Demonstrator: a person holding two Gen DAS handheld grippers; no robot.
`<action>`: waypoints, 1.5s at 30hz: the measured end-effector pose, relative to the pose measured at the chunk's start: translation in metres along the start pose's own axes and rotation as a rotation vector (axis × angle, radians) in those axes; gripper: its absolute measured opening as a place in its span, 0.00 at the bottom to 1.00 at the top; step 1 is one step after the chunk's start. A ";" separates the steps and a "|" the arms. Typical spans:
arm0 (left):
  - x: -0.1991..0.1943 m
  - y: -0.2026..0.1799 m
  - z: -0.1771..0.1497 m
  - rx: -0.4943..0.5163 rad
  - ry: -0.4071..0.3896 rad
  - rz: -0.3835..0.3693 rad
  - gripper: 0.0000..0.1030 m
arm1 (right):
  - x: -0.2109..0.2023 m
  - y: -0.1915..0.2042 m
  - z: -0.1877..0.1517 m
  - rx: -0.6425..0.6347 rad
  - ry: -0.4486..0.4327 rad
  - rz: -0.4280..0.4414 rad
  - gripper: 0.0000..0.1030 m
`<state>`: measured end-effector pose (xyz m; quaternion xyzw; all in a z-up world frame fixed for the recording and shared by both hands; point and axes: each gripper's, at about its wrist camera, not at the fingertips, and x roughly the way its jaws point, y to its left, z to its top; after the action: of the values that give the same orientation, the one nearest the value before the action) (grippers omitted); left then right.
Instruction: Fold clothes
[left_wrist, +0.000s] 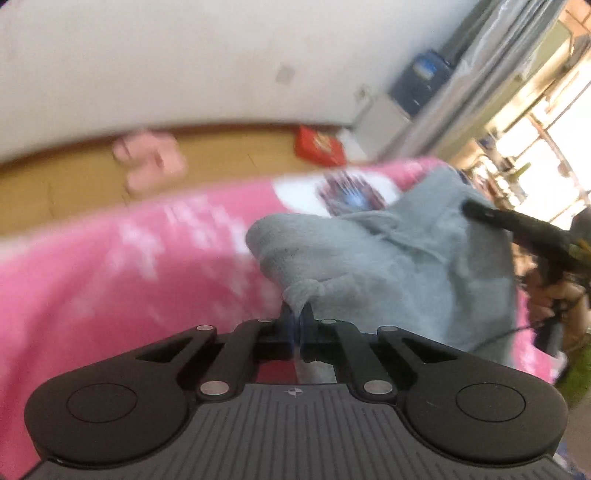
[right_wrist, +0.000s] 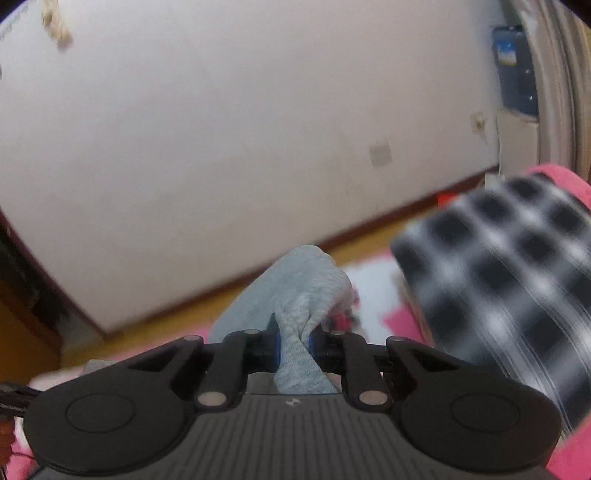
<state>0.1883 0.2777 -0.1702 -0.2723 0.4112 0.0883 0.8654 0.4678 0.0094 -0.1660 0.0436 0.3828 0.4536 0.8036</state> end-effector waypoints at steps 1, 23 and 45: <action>0.010 0.007 0.006 0.000 0.028 0.015 0.02 | 0.008 -0.002 0.002 0.016 -0.013 0.002 0.15; -0.023 -0.002 -0.018 0.137 0.032 0.176 0.64 | -0.364 0.003 -0.155 0.319 -0.170 -0.431 0.60; 0.019 -0.198 -0.247 1.374 0.188 0.001 0.75 | -0.509 -0.067 -0.423 1.315 -0.565 -0.634 0.84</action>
<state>0.1109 -0.0235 -0.2326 0.3314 0.4472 -0.2156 0.8023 0.0873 -0.5348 -0.1982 0.5130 0.3480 -0.1460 0.7710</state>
